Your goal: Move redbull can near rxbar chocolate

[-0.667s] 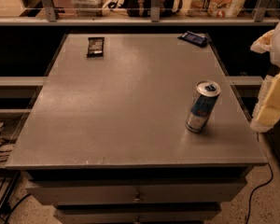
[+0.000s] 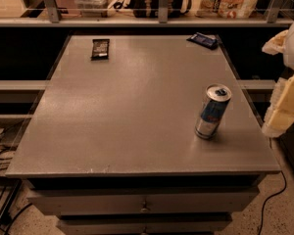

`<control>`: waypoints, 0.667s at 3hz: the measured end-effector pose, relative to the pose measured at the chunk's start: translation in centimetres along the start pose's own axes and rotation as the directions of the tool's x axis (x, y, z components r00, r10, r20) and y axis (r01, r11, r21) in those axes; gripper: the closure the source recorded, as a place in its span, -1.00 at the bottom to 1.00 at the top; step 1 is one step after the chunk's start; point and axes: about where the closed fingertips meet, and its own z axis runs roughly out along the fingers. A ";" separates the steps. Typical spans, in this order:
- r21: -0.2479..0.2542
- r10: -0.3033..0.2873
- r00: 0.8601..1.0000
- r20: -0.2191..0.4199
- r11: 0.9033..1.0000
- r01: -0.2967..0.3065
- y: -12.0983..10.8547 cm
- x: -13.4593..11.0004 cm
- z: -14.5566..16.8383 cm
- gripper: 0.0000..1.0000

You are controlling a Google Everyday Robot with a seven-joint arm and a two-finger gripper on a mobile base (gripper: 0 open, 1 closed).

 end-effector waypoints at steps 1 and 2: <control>-0.019 -0.021 0.996 0.081 1.000 0.022 -0.8 -1.0 1.2 -1.00; -0.062 -0.040 0.981 0.191 0.997 0.053 -1.6 -2.6 3.7 -1.00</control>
Offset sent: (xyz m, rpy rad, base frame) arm 0.0527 0.0455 -0.0453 0.3192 0.0264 0.1842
